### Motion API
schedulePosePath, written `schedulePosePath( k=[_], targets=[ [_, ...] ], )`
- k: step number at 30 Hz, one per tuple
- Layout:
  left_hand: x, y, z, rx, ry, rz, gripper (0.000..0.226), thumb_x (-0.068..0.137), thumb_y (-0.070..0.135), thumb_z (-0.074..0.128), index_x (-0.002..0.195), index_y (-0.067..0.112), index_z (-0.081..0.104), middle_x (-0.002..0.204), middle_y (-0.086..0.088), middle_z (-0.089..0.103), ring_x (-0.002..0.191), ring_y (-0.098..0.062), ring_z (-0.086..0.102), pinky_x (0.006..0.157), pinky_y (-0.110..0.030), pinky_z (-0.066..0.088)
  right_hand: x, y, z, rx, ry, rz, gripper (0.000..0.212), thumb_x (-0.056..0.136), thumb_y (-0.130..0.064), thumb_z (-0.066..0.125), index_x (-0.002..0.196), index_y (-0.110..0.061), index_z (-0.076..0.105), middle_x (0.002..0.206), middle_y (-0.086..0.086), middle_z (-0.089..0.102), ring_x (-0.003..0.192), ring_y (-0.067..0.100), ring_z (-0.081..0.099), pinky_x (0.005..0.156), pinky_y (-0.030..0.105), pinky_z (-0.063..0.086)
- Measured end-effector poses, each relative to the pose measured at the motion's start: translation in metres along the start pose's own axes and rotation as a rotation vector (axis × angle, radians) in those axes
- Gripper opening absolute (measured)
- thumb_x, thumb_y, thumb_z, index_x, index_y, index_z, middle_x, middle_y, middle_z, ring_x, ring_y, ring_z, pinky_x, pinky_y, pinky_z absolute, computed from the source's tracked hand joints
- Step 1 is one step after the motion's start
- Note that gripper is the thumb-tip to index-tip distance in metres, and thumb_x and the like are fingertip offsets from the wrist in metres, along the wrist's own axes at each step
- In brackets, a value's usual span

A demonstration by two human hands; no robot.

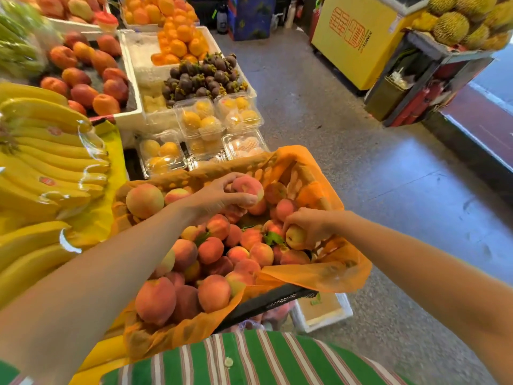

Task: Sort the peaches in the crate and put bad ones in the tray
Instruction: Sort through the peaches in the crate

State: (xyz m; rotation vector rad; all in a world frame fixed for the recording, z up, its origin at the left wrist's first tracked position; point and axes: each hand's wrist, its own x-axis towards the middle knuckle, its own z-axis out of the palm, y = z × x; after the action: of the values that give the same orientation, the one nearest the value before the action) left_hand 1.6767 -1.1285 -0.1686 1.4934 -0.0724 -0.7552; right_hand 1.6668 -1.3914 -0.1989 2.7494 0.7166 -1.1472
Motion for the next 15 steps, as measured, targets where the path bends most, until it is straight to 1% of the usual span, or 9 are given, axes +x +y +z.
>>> schedulePosePath(
  k=[2,5,8,9,11,12,13,14,15],
  targets=[
    [0.001,0.0,-0.003,0.004,-0.02,-0.003,0.064,0.065,0.024,0.084,0.122,0.021,0.056,0.101,-0.013,0.063,0.079,-0.028,0.061,0.076,-0.039,0.052,0.005,0.0,0.008,-0.105,-0.006,0.019,0.059,0.073,-0.029,0.076,0.127,-0.026,0.05,0.121,0.004,0.052,0.109,0.026,0.053,0.087,0.037,0.05],
    [0.001,-0.001,-0.004,0.021,-0.043,-0.008,0.062,0.066,0.024,0.083,0.122,0.019,0.056,0.102,-0.014,0.061,0.078,-0.026,0.062,0.072,-0.036,0.054,0.003,-0.009,0.008,-0.186,0.01,0.02,0.051,0.083,-0.025,0.069,0.13,-0.019,0.049,0.125,0.007,0.046,0.109,0.026,0.05,0.084,0.035,0.046],
    [0.001,-0.001,-0.004,0.044,-0.068,-0.02,0.056,0.073,0.019,0.081,0.122,0.019,0.055,0.106,-0.015,0.06,0.08,-0.026,0.062,0.074,-0.035,0.054,0.0,-0.012,0.006,-0.323,0.028,0.057,0.043,0.09,-0.021,0.056,0.132,-0.012,0.05,0.128,0.009,0.051,0.114,0.029,0.049,0.095,0.037,0.046],
    [0.0,-0.001,-0.004,0.047,-0.075,-0.024,0.054,0.074,0.018,0.08,0.122,0.02,0.055,0.107,-0.015,0.06,0.082,-0.027,0.062,0.077,-0.037,0.053,0.0,-0.011,0.006,-0.358,0.024,0.068,0.042,0.09,-0.02,0.056,0.131,-0.013,0.053,0.127,0.009,0.054,0.115,0.029,0.049,0.097,0.039,0.046],
    [-0.001,-0.002,-0.005,0.071,-0.115,-0.027,0.055,0.072,0.02,0.082,0.121,0.02,0.056,0.109,-0.016,0.061,0.085,-0.028,0.062,0.082,-0.039,0.053,-0.002,-0.014,0.004,-0.371,0.009,0.097,0.043,0.086,-0.021,0.061,0.129,-0.016,0.057,0.124,0.007,0.058,0.113,0.028,0.051,0.095,0.04,0.049],
    [0.0,-0.002,-0.005,0.083,-0.124,-0.03,0.056,0.072,0.02,0.082,0.122,0.02,0.055,0.11,-0.016,0.062,0.086,-0.028,0.063,0.083,-0.039,0.053,-0.001,-0.013,0.001,-0.335,0.008,0.103,0.045,0.084,-0.021,0.064,0.129,-0.018,0.057,0.122,0.006,0.059,0.111,0.027,0.052,0.093,0.039,0.051],
    [-0.001,-0.002,-0.004,0.1,-0.127,-0.036,0.057,0.073,0.019,0.082,0.123,0.019,0.055,0.11,-0.016,0.062,0.087,-0.027,0.063,0.083,-0.038,0.053,0.0,-0.013,-0.002,-0.247,0.025,0.111,0.048,0.082,-0.021,0.067,0.129,-0.019,0.056,0.122,0.006,0.059,0.11,0.026,0.054,0.09,0.038,0.052],
    [-0.001,-0.002,-0.003,0.124,-0.126,-0.042,0.057,0.073,0.019,0.081,0.124,0.018,0.053,0.111,-0.014,0.062,0.088,-0.025,0.064,0.084,-0.038,0.054,-0.002,-0.014,-0.006,-0.106,0.055,0.128,0.051,0.081,-0.022,0.069,0.13,-0.019,0.054,0.123,0.005,0.058,0.11,0.025,0.055,0.09,0.038,0.053],
    [-0.001,-0.002,-0.002,0.157,-0.123,-0.049,0.059,0.074,0.02,0.08,0.124,0.017,0.051,0.109,-0.011,0.062,0.089,-0.022,0.064,0.085,-0.038,0.054,-0.006,-0.015,-0.011,0.087,0.096,0.136,0.055,0.081,-0.023,0.071,0.132,-0.019,0.052,0.126,0.004,0.057,0.111,0.022,0.055,0.092,0.037,0.052]
  ],
)
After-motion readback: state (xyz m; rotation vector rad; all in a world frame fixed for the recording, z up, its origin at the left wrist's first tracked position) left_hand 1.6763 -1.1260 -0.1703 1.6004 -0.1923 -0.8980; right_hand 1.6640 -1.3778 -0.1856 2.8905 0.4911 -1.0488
